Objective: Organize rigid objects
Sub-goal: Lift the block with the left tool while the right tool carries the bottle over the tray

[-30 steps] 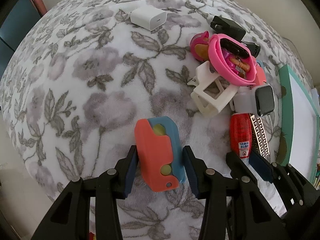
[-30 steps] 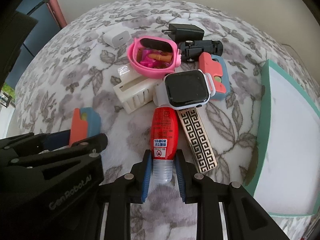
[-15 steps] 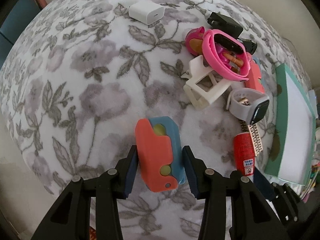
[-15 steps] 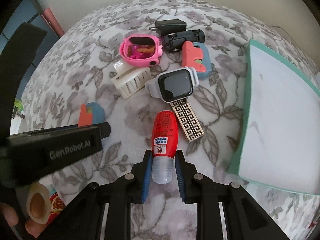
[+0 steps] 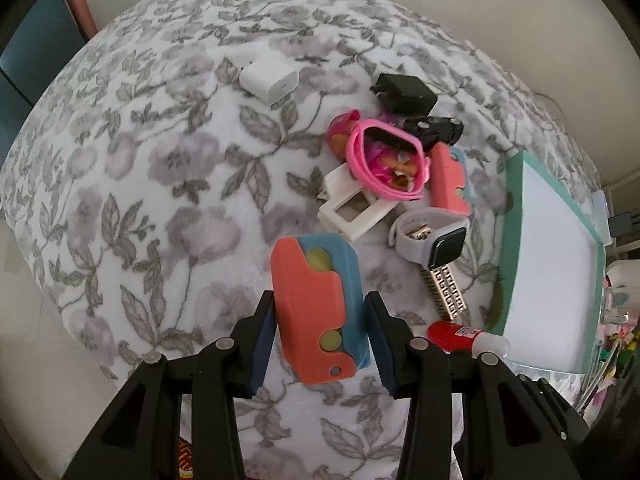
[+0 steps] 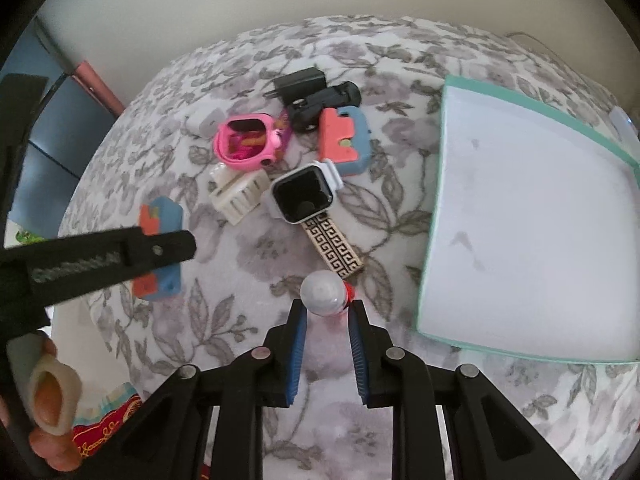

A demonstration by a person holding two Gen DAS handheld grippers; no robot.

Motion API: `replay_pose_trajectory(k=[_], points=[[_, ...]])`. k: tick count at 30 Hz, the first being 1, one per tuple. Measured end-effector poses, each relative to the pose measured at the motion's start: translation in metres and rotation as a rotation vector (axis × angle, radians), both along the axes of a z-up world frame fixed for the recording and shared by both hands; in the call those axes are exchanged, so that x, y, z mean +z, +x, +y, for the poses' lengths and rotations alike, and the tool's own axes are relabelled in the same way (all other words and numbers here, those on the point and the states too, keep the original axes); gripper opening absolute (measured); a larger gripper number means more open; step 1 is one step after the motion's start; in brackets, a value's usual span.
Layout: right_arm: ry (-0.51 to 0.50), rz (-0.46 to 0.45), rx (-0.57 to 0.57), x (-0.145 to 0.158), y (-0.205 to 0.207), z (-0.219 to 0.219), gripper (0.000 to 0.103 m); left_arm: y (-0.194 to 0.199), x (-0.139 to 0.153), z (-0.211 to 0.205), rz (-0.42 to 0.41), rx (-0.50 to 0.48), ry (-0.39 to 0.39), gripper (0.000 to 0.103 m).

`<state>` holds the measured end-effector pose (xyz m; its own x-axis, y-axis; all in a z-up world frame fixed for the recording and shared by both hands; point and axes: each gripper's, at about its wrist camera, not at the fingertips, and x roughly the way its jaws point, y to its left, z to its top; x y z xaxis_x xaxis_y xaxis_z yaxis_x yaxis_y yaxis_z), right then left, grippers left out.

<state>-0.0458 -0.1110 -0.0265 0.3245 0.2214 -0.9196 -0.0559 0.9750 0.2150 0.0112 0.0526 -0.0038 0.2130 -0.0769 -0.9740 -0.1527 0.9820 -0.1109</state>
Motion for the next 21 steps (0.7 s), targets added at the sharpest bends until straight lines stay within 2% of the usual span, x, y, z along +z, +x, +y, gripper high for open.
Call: replay_pose_trajectory(k=[8,16,21], points=[[0.02,-0.022,-0.017,0.004,0.004,0.001,0.022,0.001,0.005,-0.008,-0.008,0.006,0.001,0.046],[0.077,-0.114,-0.086,0.033,0.003,-0.021,0.022,0.009,0.046,-0.034,-0.106,-0.028,-0.006,0.046],[0.126,-0.145,-0.137,0.045,0.004,-0.039,0.021,0.014,0.061,-0.057,-0.146,-0.068,-0.014,0.046]])
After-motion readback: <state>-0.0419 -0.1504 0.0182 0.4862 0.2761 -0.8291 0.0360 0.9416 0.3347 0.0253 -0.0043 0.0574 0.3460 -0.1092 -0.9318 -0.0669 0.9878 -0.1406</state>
